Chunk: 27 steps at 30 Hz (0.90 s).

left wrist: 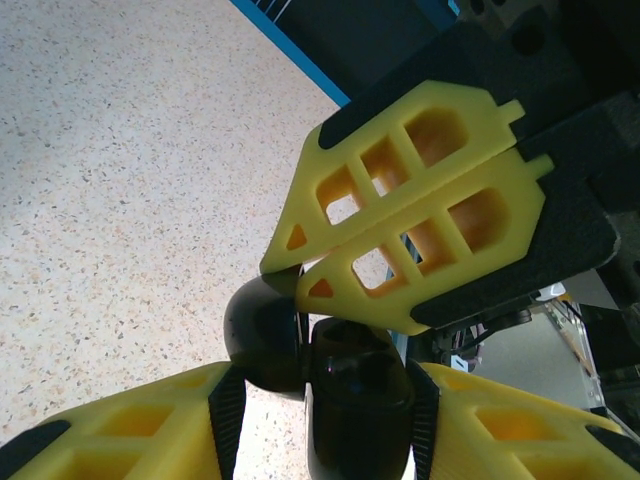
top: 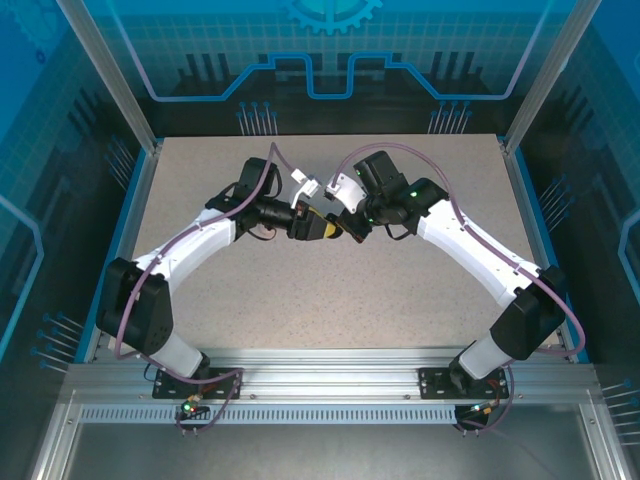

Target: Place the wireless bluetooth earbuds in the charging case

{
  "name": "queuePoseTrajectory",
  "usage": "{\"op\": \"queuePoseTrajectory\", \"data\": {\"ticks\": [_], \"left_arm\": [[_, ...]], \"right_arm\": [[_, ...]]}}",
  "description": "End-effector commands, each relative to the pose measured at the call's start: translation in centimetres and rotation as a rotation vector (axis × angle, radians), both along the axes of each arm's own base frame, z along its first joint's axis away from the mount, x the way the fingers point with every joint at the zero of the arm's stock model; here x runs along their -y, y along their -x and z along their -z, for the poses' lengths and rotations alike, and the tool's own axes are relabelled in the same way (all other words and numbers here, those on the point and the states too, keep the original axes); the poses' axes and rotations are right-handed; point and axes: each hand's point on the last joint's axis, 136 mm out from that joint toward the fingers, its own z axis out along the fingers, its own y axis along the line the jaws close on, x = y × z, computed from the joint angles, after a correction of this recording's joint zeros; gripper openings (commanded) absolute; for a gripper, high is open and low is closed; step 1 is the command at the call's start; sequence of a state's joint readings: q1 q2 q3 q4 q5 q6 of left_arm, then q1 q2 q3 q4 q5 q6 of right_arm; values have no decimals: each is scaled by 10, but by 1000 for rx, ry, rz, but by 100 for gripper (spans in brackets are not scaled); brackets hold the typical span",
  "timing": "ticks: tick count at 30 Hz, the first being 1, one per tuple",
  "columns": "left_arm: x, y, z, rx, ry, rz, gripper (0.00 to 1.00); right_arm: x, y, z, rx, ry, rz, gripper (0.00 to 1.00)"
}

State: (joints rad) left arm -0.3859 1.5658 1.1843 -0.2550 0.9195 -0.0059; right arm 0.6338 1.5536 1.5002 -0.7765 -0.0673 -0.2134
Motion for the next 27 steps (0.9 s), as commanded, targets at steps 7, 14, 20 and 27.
{"op": "queuePoseTrajectory", "data": {"ticks": [7, 14, 20, 27], "left_arm": [[2, 6, -13, 6, 60, 34, 43], [2, 7, -8, -9, 58, 41, 41], [2, 7, -8, -13, 60, 41, 41], [2, 10, -6, -18, 61, 48, 39]], "right_arm": [[-3, -7, -21, 26, -58, 13, 0], [-4, -8, -20, 23, -64, 16, 0], [-4, -9, -20, 23, -63, 17, 0], [-2, -12, -19, 26, -56, 30, 0]]}}
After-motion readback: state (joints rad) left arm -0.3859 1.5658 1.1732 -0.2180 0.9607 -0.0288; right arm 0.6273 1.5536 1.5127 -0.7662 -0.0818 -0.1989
